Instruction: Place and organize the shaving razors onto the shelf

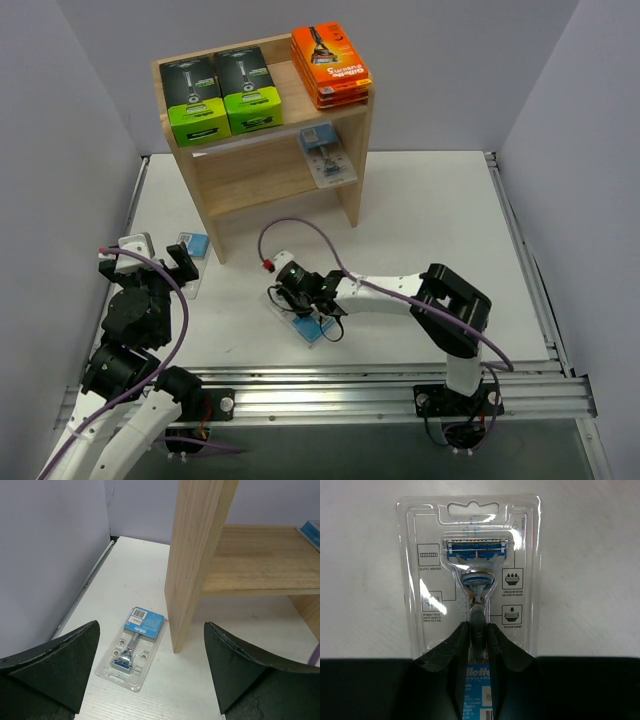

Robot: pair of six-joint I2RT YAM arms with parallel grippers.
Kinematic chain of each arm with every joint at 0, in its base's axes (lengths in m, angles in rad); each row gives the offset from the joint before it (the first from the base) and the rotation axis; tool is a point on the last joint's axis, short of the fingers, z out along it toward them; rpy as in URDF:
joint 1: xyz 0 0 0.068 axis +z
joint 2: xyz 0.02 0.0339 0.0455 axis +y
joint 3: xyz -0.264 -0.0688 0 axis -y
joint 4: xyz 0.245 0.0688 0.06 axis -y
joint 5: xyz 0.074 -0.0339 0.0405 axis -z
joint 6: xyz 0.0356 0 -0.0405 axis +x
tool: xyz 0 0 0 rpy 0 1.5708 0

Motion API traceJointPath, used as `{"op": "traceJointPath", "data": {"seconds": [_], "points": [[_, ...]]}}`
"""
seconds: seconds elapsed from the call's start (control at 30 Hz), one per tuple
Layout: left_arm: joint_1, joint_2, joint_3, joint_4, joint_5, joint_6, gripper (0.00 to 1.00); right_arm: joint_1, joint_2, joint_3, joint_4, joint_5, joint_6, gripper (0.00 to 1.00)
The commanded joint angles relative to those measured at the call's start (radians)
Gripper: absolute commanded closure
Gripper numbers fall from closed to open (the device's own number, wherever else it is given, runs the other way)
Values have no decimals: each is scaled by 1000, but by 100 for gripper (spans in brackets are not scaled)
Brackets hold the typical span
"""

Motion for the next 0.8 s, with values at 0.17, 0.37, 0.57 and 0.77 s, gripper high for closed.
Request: {"op": "traceJointPath", "data": {"seconds": [0.17,0.37,0.57,0.77], "points": [[0,-3,6,33,20,-2,6,-190,-289,-223,-44,254,683,100],[-2,-8,7,29,26,-7,6,-233,-468,-399,31,327,1029,68],[-3,-13,9,27,31,-10,6,-259,-520,-315,-62,322,928,28],[-3,-16,9,26,34,-11,6,-290,-590,-310,-163,347,851,28]]}}
